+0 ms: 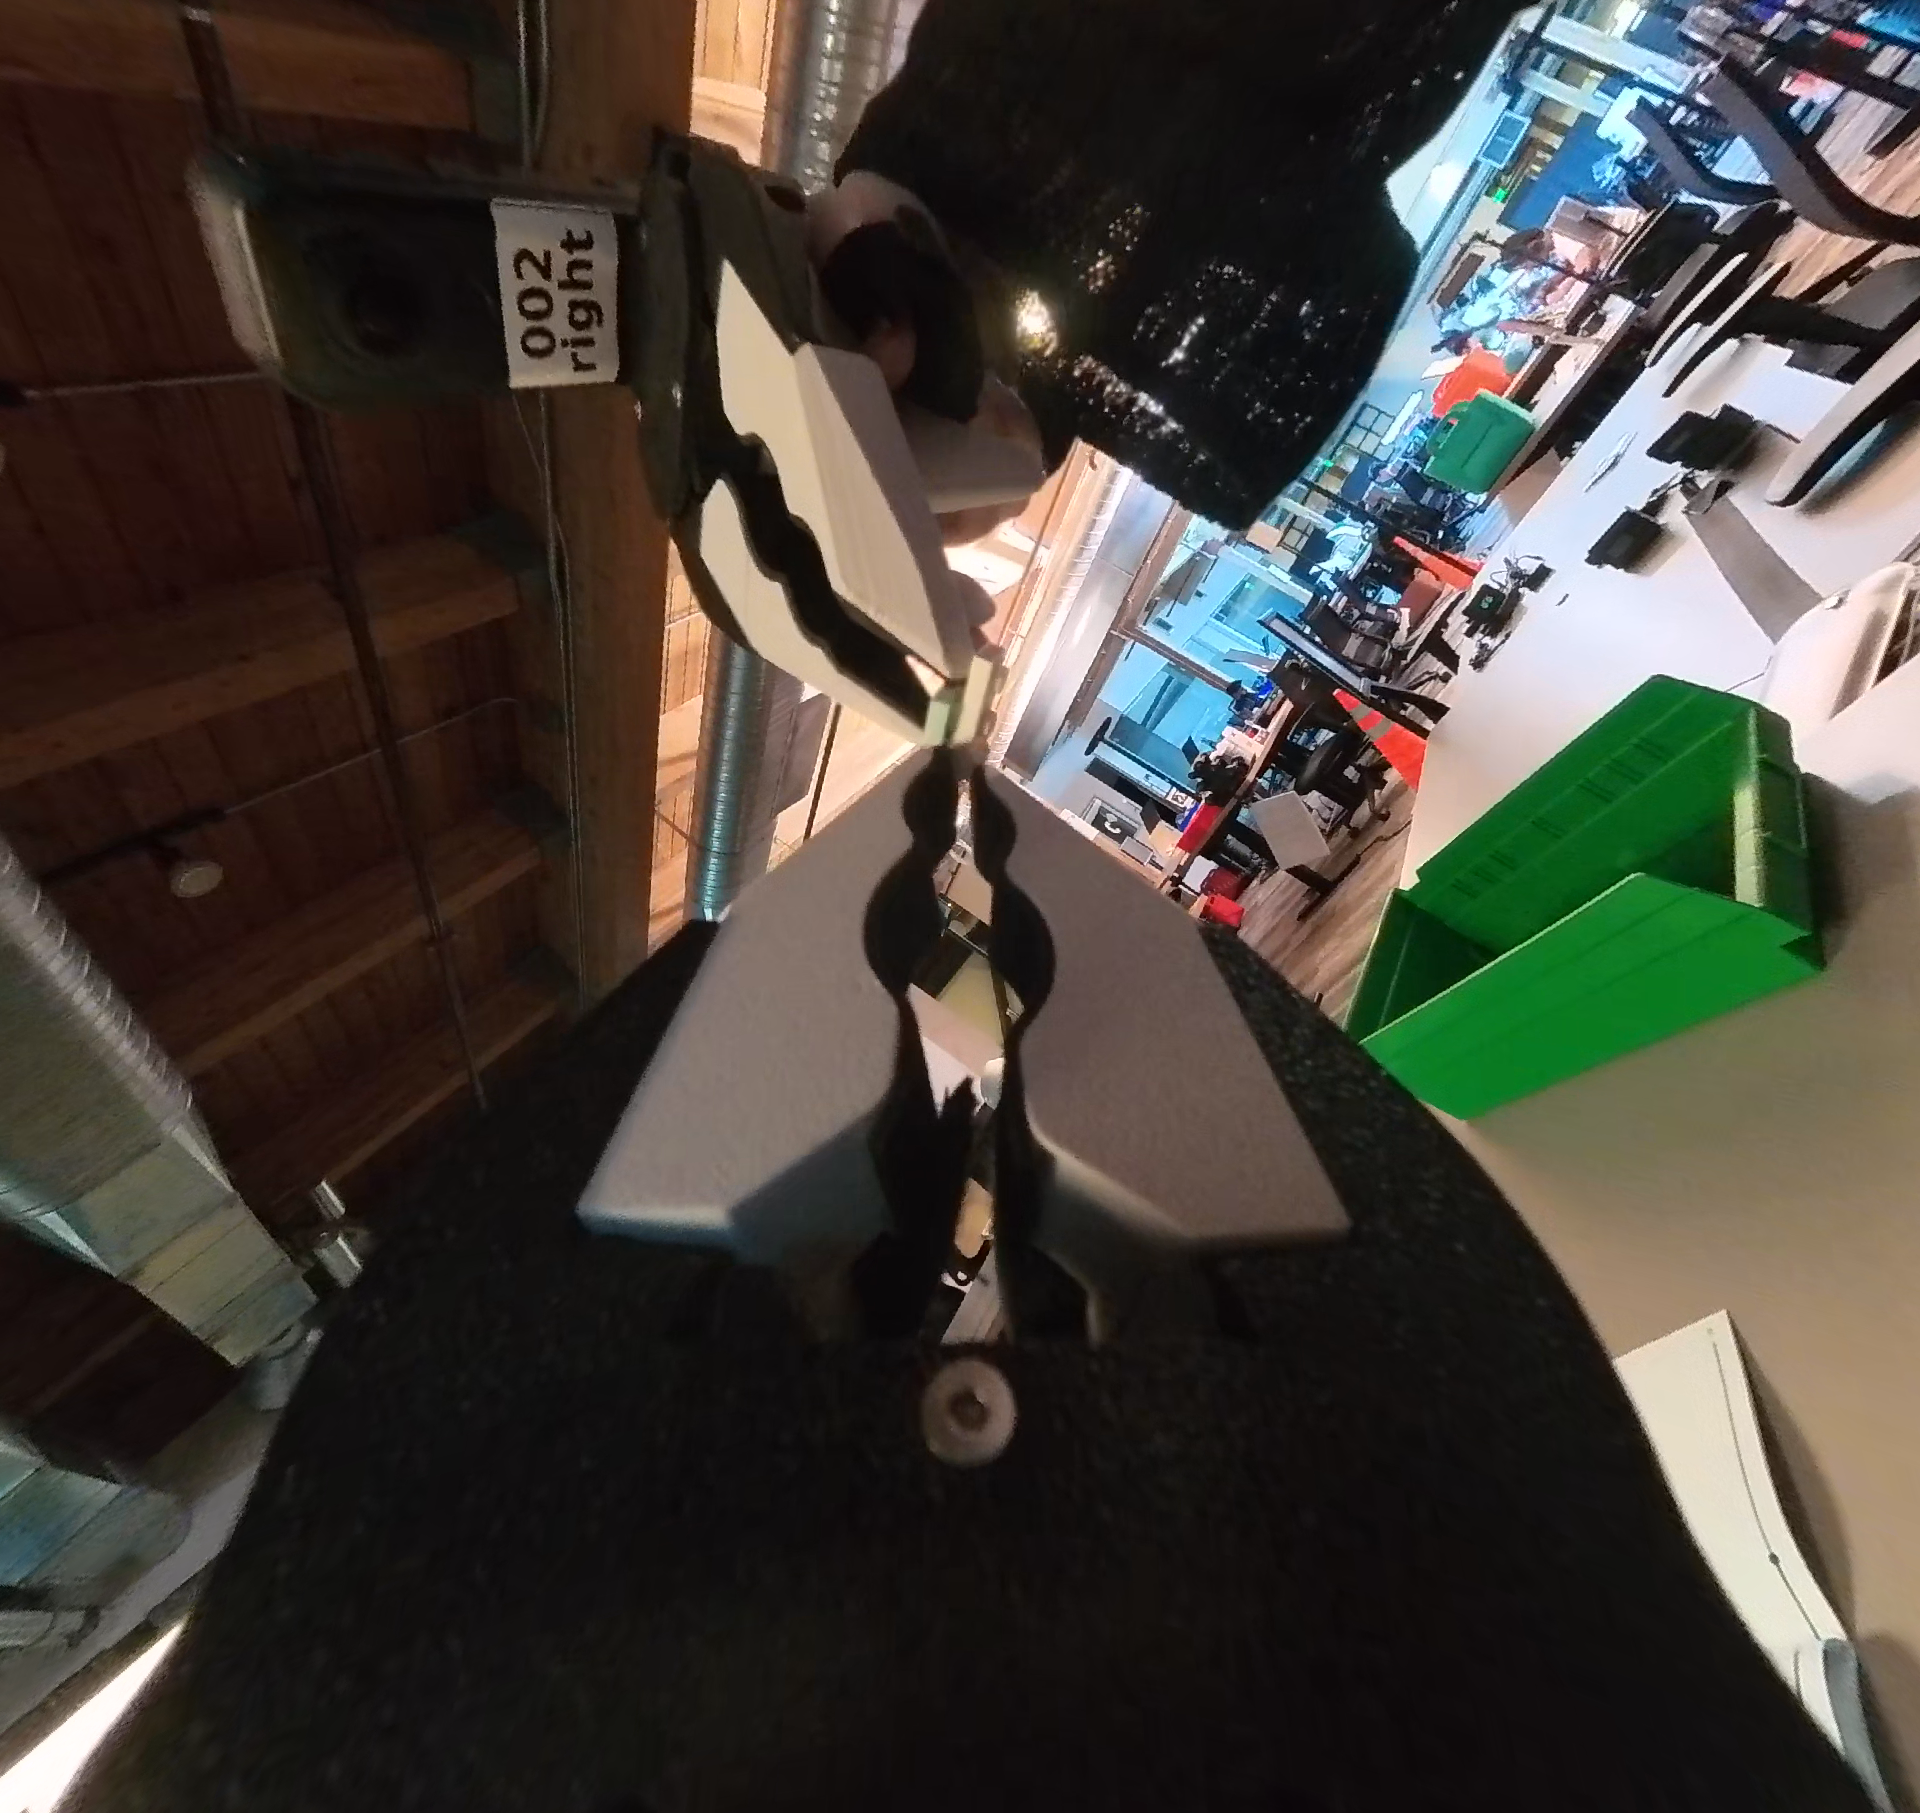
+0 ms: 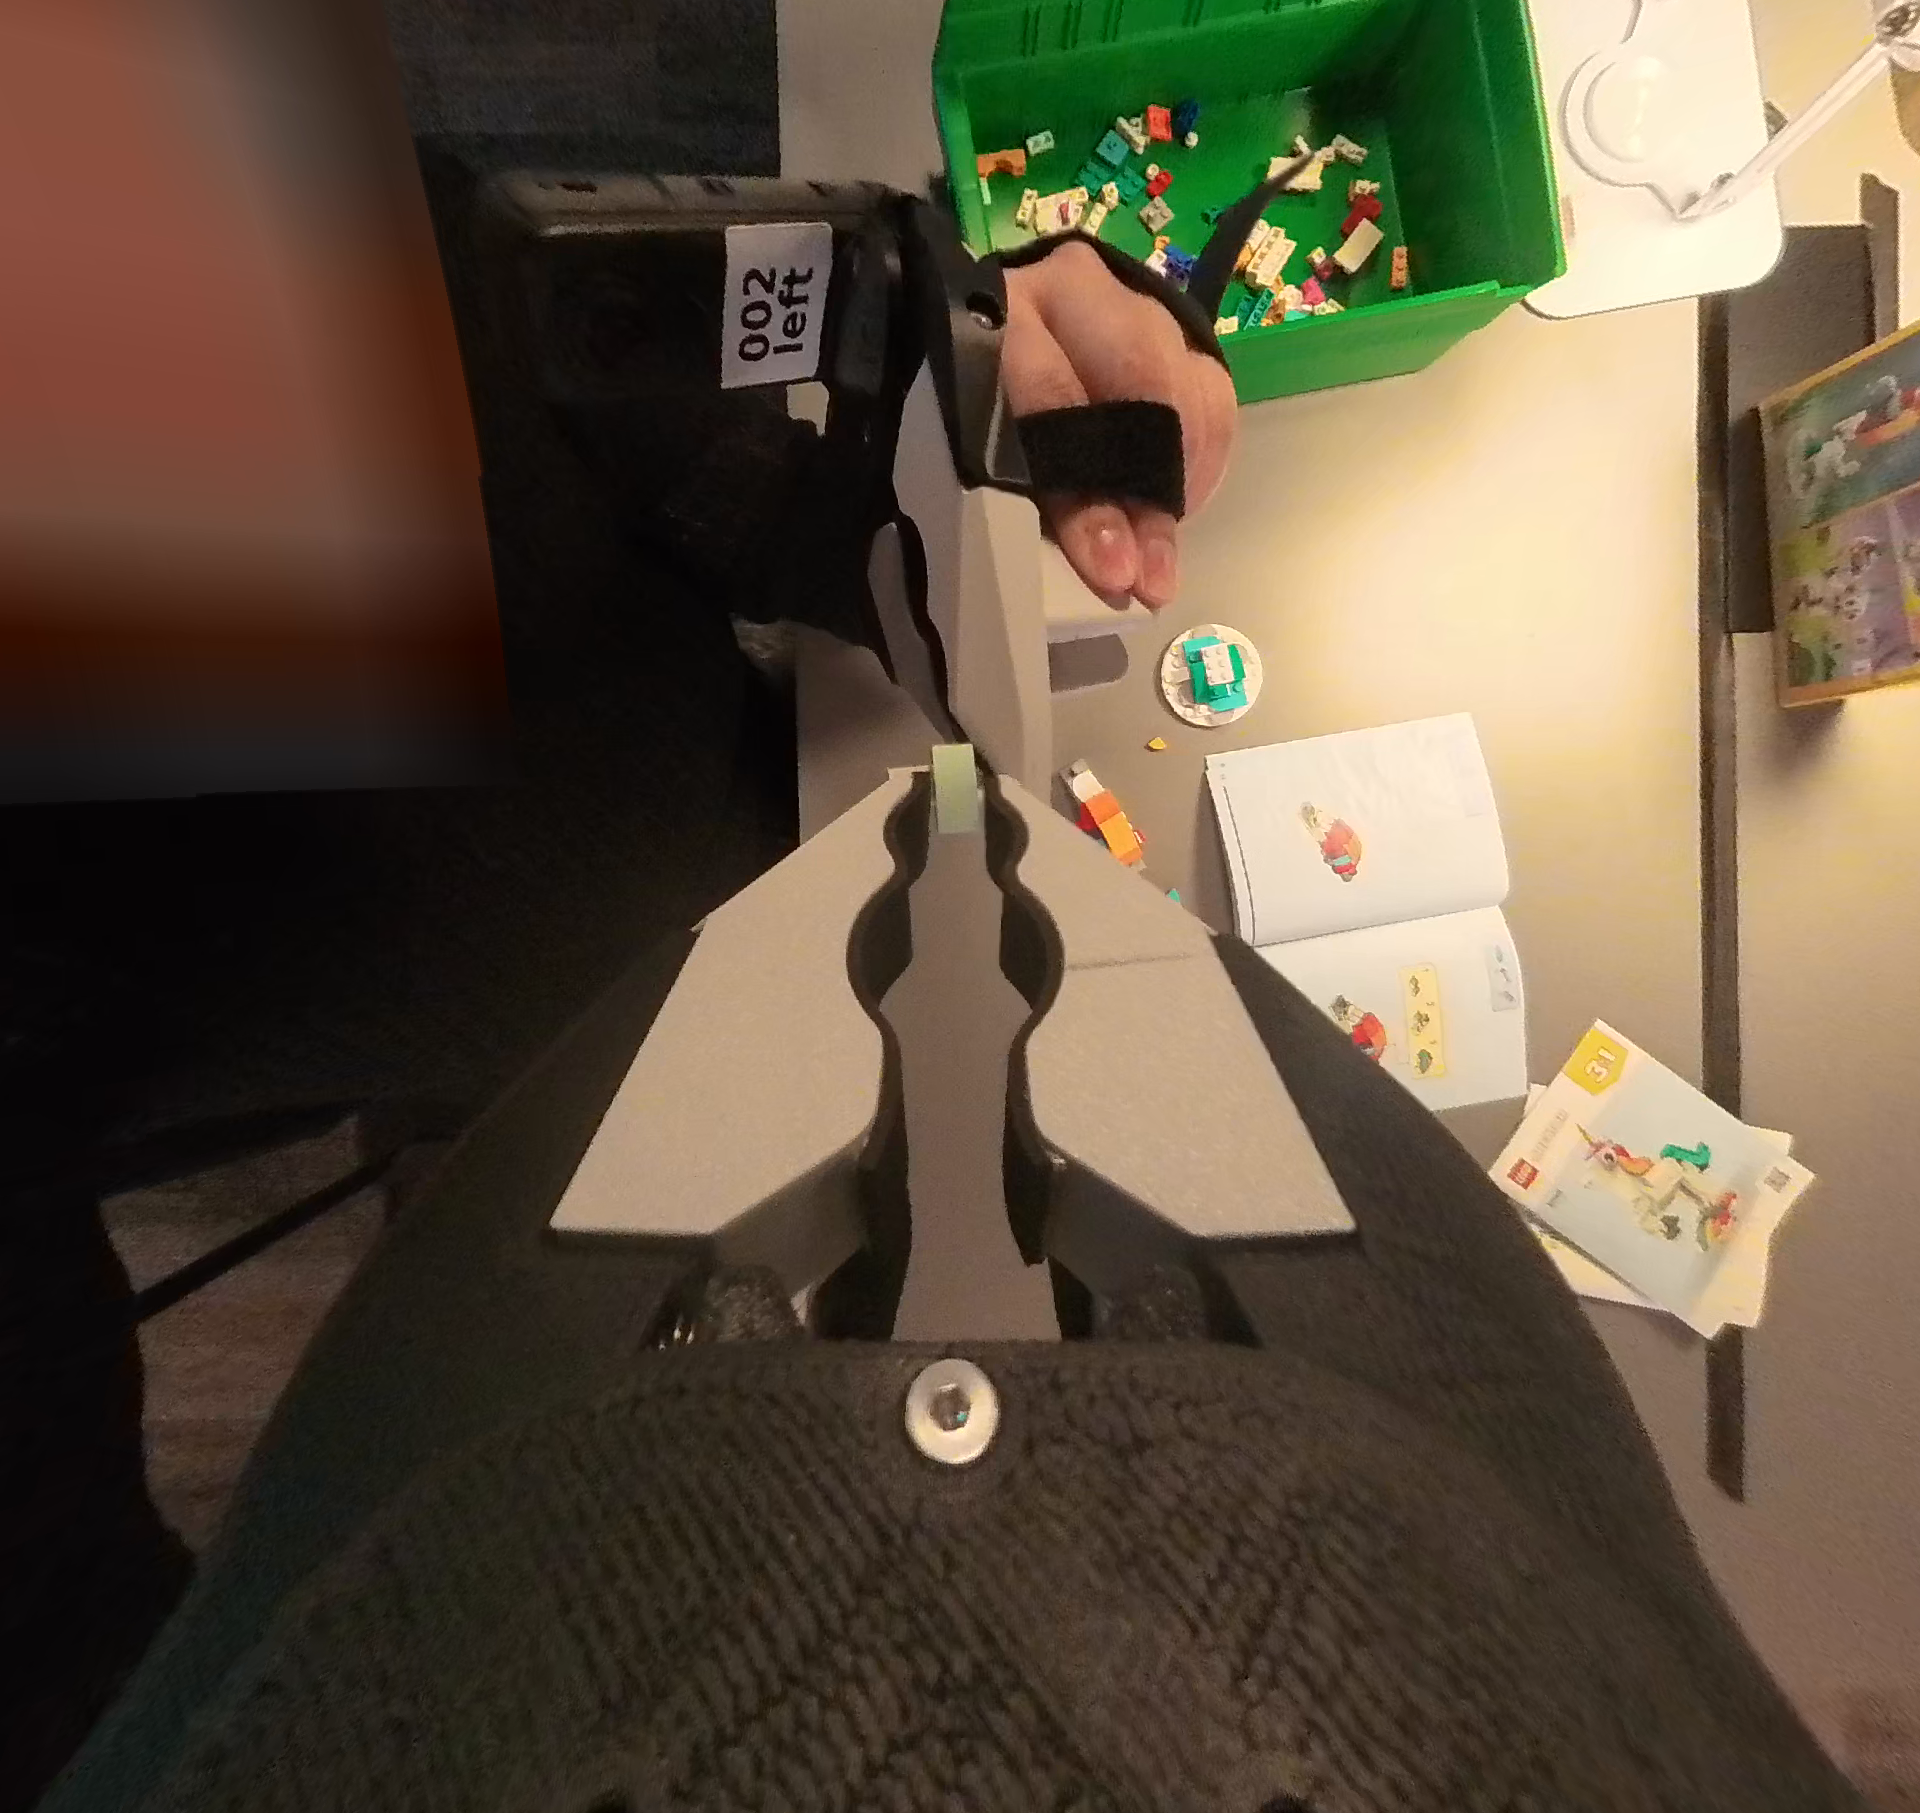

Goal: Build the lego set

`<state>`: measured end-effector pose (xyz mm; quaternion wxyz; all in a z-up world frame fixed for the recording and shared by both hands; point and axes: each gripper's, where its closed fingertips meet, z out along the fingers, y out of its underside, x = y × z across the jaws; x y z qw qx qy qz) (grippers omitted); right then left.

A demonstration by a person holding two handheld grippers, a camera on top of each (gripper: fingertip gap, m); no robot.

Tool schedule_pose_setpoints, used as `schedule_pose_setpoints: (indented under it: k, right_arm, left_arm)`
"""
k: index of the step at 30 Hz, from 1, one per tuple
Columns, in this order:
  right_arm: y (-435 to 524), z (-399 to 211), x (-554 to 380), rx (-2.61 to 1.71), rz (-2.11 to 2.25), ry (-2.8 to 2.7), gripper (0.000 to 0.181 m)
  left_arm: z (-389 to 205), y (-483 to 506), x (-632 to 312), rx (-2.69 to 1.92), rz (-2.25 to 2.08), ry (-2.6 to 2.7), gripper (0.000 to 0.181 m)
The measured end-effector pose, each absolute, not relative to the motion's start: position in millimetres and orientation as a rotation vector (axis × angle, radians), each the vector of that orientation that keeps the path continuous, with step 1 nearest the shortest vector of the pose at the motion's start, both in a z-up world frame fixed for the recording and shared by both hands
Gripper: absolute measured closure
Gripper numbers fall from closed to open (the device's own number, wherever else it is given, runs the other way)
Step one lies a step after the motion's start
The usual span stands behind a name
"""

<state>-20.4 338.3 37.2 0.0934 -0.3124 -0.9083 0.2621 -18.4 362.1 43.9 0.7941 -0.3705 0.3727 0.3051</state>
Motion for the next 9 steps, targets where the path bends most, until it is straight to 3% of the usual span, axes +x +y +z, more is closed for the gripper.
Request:
schedule_pose_setpoints:
  k: [1,9]
  right_arm:
    - [338.2,37.8,-20.5,-0.925,0.778,-2.694,0.173]
    - [340.1,43.9,-17.6,-0.889,0.782,-2.659,0.167]
  left_arm:
    - [43.9,362.3,-18.5,-0.796,0.656,0.801,0.181]
    - [42.6,363.2,-19.3,-0.801,0.662,0.805,0.181]
